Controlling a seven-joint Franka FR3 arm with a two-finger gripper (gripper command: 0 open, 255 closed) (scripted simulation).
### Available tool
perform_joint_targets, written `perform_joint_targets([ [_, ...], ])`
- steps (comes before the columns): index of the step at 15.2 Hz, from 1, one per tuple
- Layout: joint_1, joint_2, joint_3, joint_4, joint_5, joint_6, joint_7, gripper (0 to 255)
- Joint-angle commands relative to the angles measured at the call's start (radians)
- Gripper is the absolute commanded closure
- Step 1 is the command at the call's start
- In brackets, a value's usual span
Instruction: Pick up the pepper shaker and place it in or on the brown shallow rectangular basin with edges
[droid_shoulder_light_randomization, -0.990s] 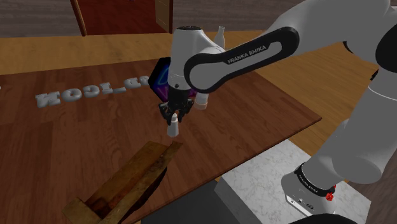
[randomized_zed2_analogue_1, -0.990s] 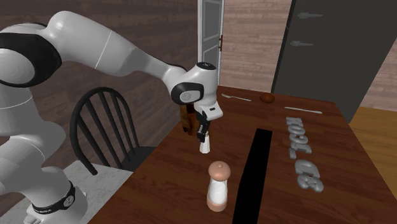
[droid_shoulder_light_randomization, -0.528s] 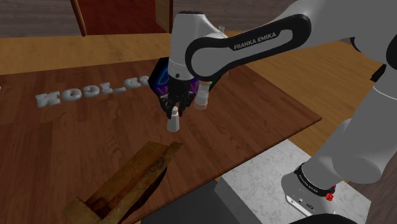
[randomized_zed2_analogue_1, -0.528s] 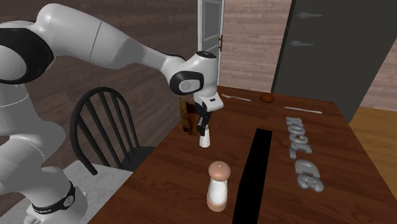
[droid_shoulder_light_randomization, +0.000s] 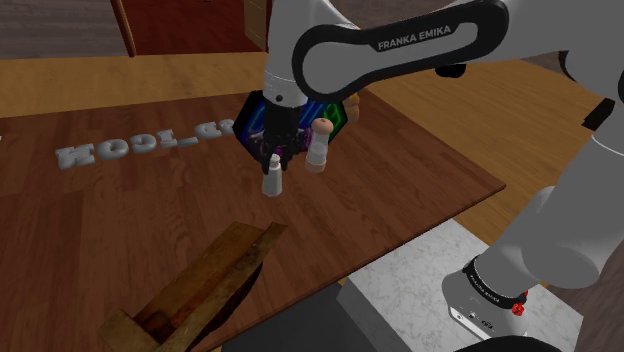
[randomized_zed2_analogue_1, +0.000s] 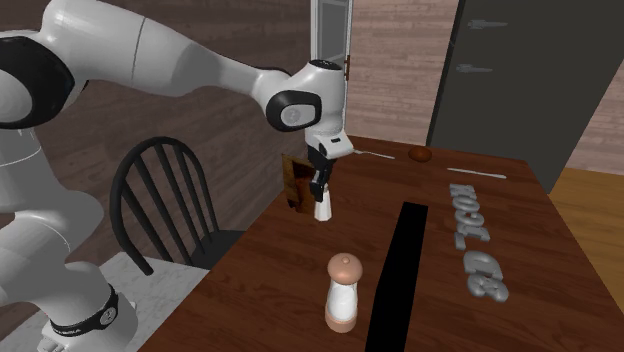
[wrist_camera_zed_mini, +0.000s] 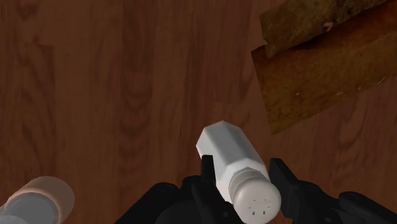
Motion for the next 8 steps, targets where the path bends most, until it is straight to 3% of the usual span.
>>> perform_joint_targets([
  [1,-0.002,-0.01,0.0,0.018,0.004,-0.028,-0.001,255],
  [8,-0.004,-0.028,0.0,0.092,0.009,-0.118,0.002,255],
])
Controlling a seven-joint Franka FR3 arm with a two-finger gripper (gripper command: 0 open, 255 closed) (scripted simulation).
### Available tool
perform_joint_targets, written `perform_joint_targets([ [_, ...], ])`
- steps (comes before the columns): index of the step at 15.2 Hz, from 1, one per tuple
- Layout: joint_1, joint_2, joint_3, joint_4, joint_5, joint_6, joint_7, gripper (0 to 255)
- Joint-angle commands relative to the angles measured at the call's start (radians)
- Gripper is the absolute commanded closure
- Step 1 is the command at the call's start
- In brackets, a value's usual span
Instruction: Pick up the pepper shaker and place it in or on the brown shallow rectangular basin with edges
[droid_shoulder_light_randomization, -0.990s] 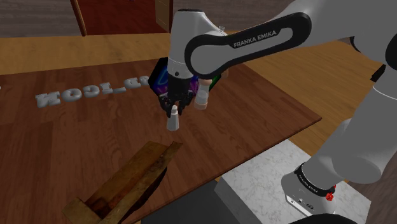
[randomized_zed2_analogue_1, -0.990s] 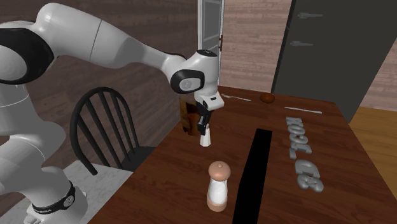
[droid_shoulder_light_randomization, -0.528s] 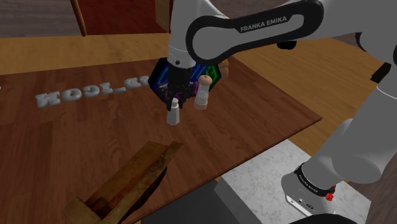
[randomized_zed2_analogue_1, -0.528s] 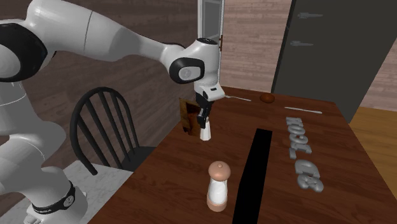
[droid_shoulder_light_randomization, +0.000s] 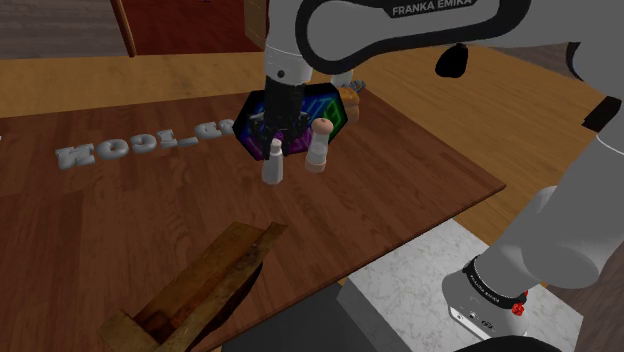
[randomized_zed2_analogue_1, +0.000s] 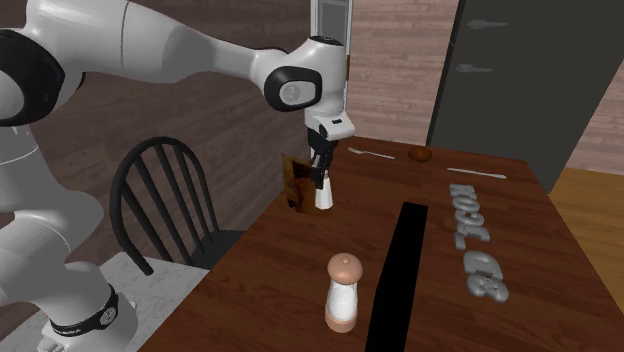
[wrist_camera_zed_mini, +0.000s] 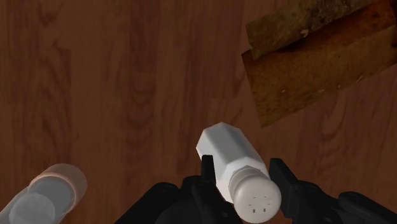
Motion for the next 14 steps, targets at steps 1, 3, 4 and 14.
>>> perform_joint_targets([
  [1,0.0,-0.005,0.0,0.022,0.001,-0.027,0.002,255],
  [3,0.0,-0.008,0.001,0.046,0.002,-0.053,0.004,255],
  [4,0.0,-0.009,0.001,0.058,0.002,-0.067,0.005,255],
  [14,0.112,0.036,0.079,0.155,-0.039,-0.106,0.205,255],
])
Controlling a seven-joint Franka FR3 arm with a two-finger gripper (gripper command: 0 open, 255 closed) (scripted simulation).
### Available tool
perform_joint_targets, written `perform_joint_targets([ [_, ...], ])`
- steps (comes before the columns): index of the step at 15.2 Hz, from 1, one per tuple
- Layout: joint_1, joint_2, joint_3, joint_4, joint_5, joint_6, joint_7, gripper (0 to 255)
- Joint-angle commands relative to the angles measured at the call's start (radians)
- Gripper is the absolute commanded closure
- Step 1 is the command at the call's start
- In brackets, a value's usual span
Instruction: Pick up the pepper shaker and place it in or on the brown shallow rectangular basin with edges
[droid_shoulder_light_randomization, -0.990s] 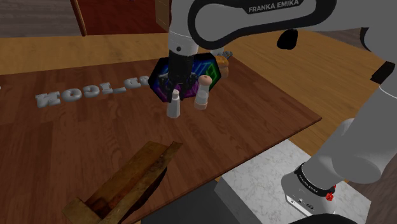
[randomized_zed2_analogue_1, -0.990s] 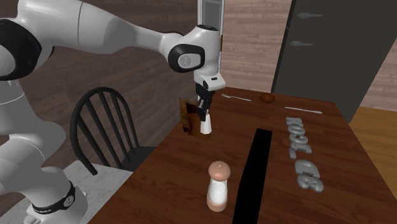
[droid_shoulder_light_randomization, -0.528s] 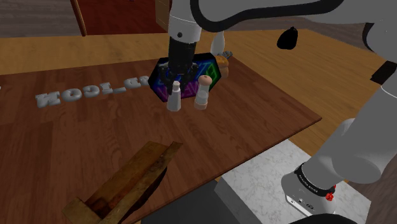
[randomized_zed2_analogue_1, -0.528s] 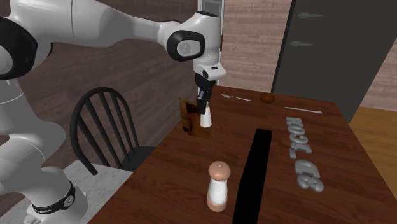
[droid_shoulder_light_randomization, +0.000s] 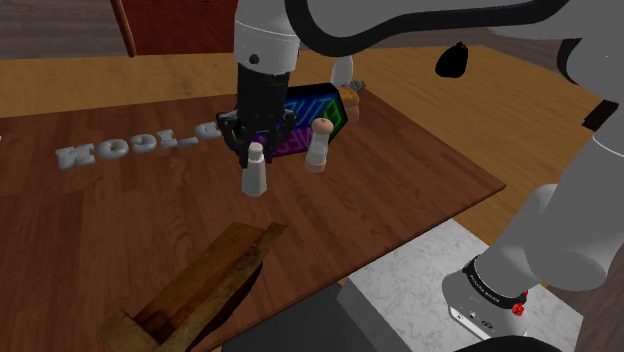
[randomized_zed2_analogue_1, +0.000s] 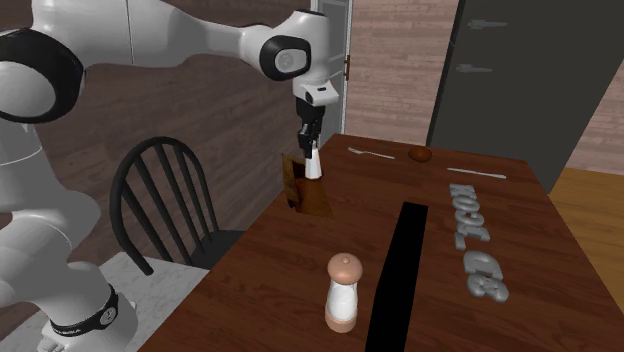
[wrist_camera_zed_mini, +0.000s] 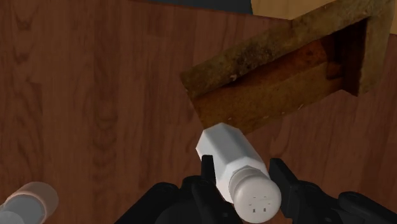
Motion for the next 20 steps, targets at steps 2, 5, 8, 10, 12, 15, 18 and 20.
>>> perform_joint_targets([
  [2,0.049,0.036,0.028,0.049,-0.026,-0.012,0.082,255],
  [5,0.102,0.079,0.052,0.109,-0.058,-0.029,0.161,255],
  [8,0.163,0.133,0.072,0.184,-0.097,-0.052,0.24,255],
  [10,0.21,0.176,0.082,0.244,-0.126,-0.073,0.292,255],
  [12,0.231,0.195,0.085,0.259,-0.139,-0.069,0.315,255],
  [15,0.225,0.191,0.084,0.212,-0.137,-0.027,0.312,255],
  [18,0.221,0.189,0.083,0.169,-0.136,0.014,0.31,255],
  [20,0.218,0.189,0.082,0.142,-0.136,0.041,0.309,255],
])
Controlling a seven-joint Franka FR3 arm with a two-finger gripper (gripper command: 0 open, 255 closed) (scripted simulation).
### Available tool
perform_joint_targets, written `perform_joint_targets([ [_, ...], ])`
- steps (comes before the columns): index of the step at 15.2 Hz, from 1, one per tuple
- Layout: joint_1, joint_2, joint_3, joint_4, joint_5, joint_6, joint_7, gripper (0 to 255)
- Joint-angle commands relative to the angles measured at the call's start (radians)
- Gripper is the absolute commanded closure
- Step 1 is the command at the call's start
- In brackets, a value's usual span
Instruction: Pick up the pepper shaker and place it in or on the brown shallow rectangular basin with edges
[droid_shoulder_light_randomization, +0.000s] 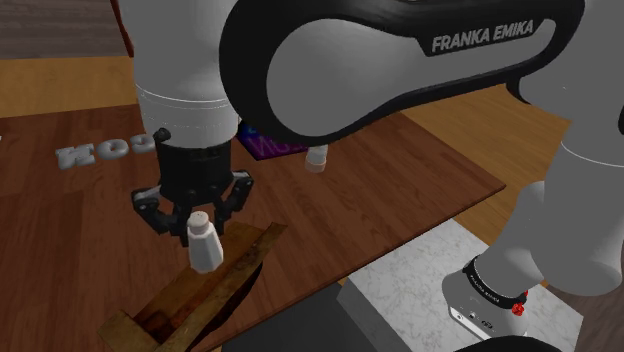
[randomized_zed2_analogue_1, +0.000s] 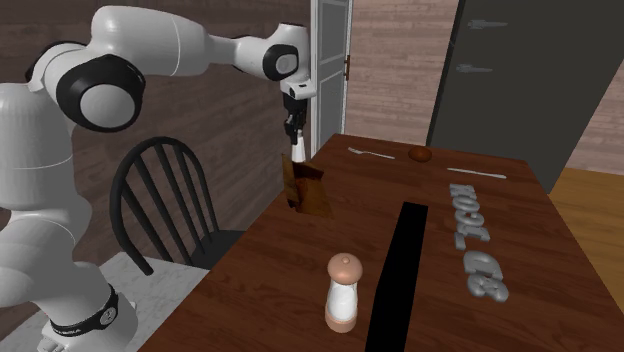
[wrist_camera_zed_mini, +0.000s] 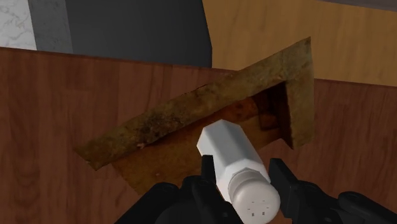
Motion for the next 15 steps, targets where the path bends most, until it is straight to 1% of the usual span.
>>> perform_joint_targets([
  [1,-0.005,-0.004,-0.001,-0.033,0.002,0.029,-0.003,255],
  [10,-0.009,0.011,-0.007,-0.135,-0.008,0.145,-0.003,255],
  [15,-0.009,0.011,-0.007,-0.135,-0.008,0.145,-0.003,255],
])
